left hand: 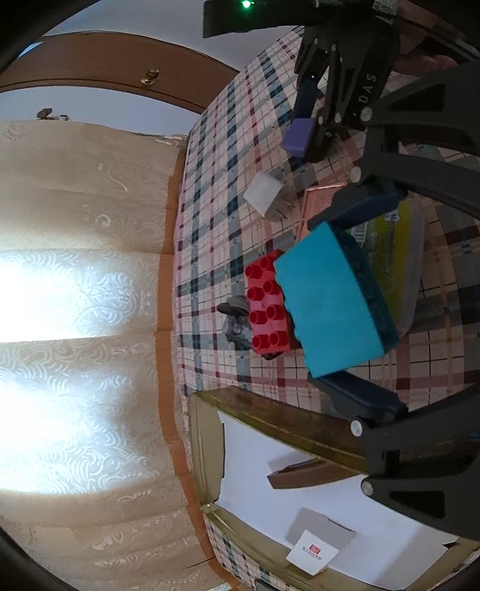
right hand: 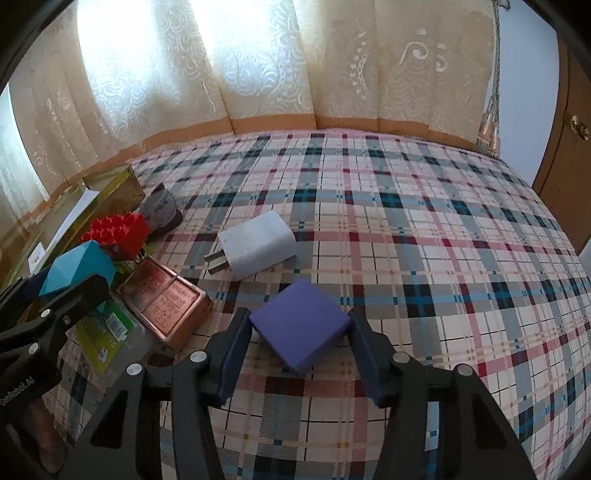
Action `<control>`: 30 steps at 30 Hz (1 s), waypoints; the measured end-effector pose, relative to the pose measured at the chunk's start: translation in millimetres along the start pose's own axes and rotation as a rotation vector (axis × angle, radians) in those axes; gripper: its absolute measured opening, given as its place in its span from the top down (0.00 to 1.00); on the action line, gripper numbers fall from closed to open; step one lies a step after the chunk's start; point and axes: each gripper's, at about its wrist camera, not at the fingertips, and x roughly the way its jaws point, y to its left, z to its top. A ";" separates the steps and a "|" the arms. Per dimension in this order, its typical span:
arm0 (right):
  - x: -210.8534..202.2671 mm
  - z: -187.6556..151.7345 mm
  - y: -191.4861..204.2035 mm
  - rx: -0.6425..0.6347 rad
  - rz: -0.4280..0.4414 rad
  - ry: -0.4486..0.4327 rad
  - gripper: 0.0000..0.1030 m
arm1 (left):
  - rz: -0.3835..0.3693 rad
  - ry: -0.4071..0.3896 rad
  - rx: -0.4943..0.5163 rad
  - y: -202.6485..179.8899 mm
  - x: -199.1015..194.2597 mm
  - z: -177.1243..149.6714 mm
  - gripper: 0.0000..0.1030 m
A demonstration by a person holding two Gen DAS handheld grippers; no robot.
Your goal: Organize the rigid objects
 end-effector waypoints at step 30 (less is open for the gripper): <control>-49.0 -7.8 2.7 0.000 -0.070 -0.243 0.46 | 0.071 -0.139 0.025 -2.4 -27.6 -3.8 0.28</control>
